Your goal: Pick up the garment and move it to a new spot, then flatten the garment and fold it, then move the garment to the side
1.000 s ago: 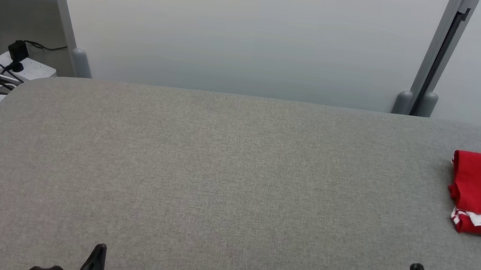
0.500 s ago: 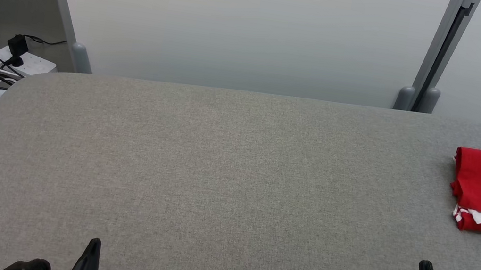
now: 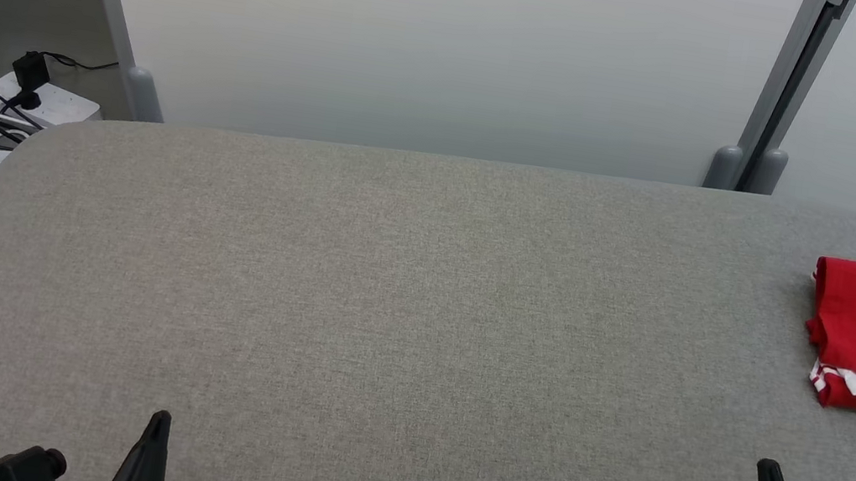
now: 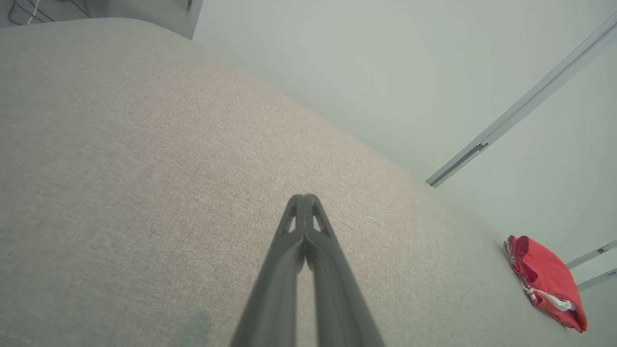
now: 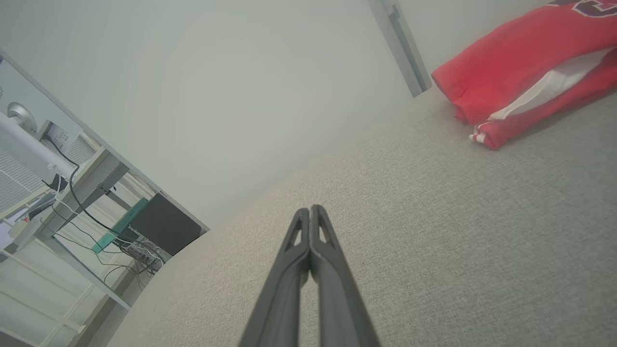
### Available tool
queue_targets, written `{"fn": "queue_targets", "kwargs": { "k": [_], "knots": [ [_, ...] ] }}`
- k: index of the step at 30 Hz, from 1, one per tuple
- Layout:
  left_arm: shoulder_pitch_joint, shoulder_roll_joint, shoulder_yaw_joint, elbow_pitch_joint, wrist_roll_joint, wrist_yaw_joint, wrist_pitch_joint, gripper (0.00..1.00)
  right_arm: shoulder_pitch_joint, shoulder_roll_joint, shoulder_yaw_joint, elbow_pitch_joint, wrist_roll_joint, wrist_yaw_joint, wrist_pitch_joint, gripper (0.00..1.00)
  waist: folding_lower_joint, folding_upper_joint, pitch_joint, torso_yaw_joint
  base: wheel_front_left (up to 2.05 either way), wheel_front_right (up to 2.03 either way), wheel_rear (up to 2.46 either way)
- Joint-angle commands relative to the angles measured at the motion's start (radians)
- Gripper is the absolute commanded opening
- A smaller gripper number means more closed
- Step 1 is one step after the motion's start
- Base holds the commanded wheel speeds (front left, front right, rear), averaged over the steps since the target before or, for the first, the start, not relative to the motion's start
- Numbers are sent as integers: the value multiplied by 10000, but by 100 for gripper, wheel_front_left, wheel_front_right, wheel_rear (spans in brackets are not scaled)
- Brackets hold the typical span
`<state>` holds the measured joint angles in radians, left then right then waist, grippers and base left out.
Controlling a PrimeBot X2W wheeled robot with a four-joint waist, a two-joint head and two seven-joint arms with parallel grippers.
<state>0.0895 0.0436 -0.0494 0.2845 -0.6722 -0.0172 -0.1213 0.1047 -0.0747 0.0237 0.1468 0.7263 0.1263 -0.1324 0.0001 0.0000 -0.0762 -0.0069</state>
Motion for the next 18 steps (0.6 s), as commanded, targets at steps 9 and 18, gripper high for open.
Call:
{"fn": "queue_targets", "kwargs": {
  "k": [9,18],
  "knots": [
    [-785,34,368,-298,-1250,-200,329,0,-730,-107,-142,-51,1240,26,305,0,-1,0,95,9,0,0,0],
    [-938,38,530,-310,-2291,-320,588,0,-907,-82,-272,80,2237,28,558,0,-1,0,185,16,0,0,0]
  ]
}}
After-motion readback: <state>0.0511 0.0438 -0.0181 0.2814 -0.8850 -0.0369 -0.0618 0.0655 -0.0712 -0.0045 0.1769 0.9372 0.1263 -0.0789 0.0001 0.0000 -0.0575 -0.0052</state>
